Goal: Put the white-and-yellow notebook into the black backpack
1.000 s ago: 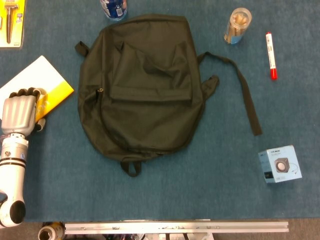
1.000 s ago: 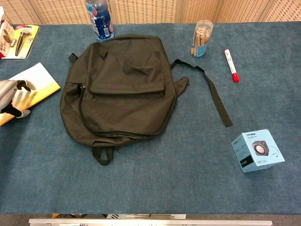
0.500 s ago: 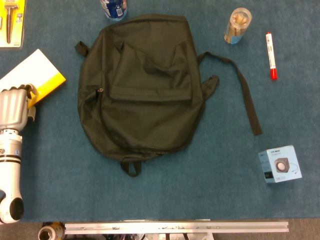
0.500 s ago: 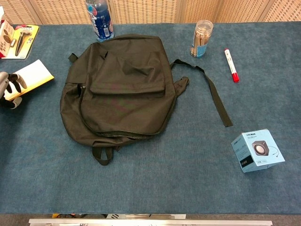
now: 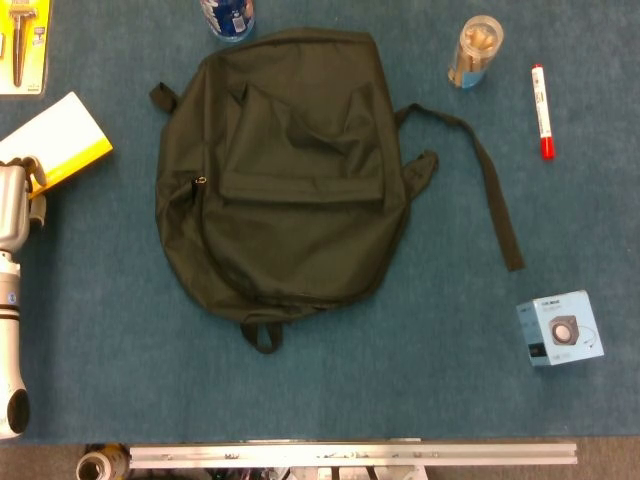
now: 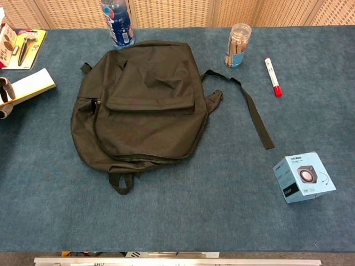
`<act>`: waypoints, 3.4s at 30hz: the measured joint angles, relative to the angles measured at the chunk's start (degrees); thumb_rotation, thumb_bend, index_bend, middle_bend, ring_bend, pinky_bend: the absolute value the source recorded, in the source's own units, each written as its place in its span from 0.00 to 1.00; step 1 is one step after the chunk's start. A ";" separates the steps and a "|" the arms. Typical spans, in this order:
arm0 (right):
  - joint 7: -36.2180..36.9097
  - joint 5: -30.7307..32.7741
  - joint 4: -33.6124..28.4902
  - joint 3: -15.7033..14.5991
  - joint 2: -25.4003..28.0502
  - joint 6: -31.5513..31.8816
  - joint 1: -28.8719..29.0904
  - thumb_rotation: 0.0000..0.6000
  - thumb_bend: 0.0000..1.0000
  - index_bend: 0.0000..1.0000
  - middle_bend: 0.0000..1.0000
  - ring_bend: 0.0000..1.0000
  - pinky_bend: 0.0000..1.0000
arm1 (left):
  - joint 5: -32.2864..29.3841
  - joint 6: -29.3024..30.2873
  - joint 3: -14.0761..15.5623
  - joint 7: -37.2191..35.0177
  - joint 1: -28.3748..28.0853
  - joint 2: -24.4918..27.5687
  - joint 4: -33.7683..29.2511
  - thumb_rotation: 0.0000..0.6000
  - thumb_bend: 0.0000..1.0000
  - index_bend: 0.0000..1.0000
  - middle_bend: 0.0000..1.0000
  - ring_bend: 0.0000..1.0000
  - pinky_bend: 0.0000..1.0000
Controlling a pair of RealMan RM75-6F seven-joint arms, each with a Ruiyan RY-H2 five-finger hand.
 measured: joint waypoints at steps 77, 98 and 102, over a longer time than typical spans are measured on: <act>-52.93 48.02 -18.17 4.37 -34.77 -18.55 40.83 1.00 0.05 0.34 0.39 0.26 0.42 | 28.49 36.65 10.16 -15.16 8.68 9.76 -4.26 1.00 0.35 0.57 0.62 0.58 0.68; -60.01 50.14 -4.67 3.00 -49.12 -14.42 45.83 1.00 0.05 0.34 0.39 0.26 0.42 | 27.42 36.04 9.59 -17.15 9.77 8.89 -1.67 1.00 0.35 0.57 0.62 0.58 0.68; -60.71 49.47 -1.87 3.05 -51.22 -13.75 45.98 1.00 0.08 0.34 0.39 0.26 0.42 | 27.14 36.08 9.41 -17.82 10.00 8.68 -1.00 1.00 0.35 0.57 0.62 0.58 0.68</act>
